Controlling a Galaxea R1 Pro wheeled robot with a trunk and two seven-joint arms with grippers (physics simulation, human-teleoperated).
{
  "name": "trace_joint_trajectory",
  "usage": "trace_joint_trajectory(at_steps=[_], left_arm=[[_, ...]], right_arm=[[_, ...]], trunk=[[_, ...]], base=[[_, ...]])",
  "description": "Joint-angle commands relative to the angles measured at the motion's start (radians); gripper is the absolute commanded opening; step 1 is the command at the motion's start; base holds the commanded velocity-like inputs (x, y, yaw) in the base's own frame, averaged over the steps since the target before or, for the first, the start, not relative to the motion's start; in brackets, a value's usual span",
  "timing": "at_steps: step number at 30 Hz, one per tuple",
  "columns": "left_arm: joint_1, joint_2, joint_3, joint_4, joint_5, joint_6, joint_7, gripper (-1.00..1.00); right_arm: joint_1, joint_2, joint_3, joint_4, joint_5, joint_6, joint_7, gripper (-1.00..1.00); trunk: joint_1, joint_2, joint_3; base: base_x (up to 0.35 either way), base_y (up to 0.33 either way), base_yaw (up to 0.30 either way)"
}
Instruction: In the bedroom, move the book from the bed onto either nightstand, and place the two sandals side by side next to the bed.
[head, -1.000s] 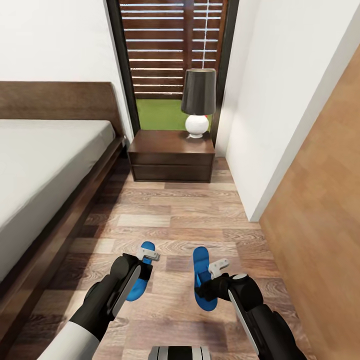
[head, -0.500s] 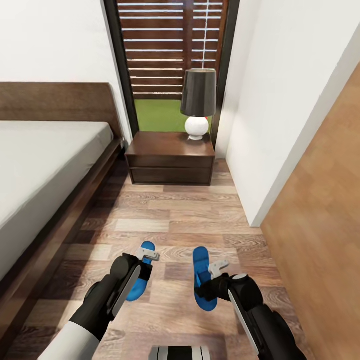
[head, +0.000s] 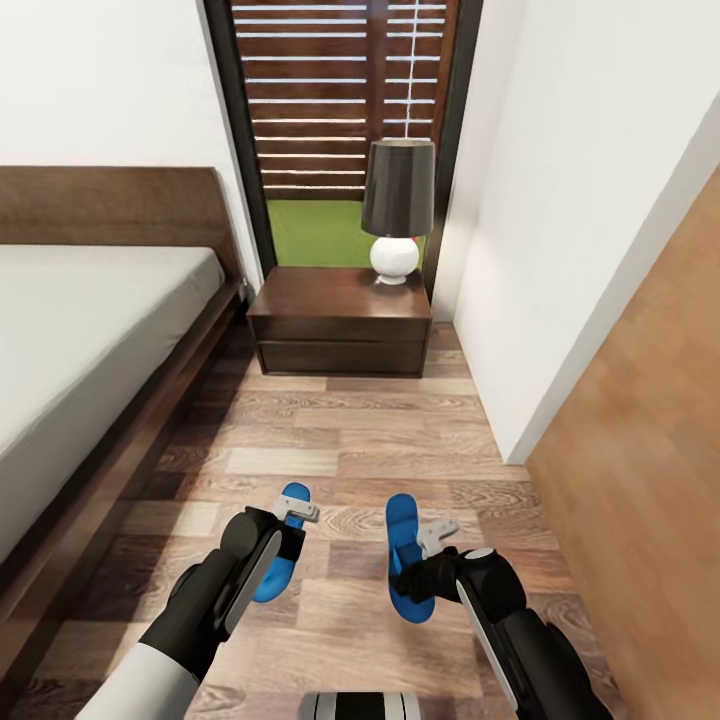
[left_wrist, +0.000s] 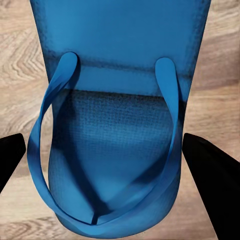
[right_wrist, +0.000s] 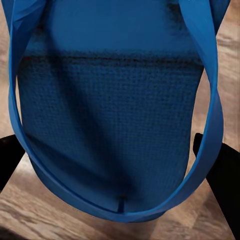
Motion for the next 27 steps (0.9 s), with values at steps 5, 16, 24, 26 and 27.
trace_joint_trajectory(at_steps=[5,16,24,26,27], left_arm=[[-0.001,0.000,-0.001,0.000,0.010,0.003,0.010,-1.00],[-0.001,0.000,-0.001,0.000,0.010,0.003,0.010,-1.00],[-0.001,0.000,-0.001,0.000,0.010,0.003,0.010,-1.00],[-0.001,0.000,-0.001,0.000,0.010,0.003,0.010,-1.00],[-0.001,0.000,-0.001,0.000,0.010,0.003,0.010,-1.00]], right_arm=[[-0.001,0.000,0.000,-0.001,0.010,0.004,0.008,-1.00],[0.000,0.000,-0.001,0.000,0.010,0.003,0.008,-1.00],[0.000,0.000,-0.001,0.002,0.009,0.002,0.009,-1.00],[0.000,0.000,-0.001,0.002,0.009,0.002,0.009,-1.00],[0.000,0.000,-0.001,0.002,0.009,0.002,0.009,-1.00]], trunk=[[0.000,0.000,-0.001],[0.000,0.000,-0.001],[0.000,0.000,-0.001],[0.000,0.000,-0.001],[0.000,0.000,-0.001]], base=[[0.128,0.000,0.000],[0.128,0.000,0.000],[0.128,0.000,0.000],[0.128,0.000,0.000],[0.128,0.000,0.000]])
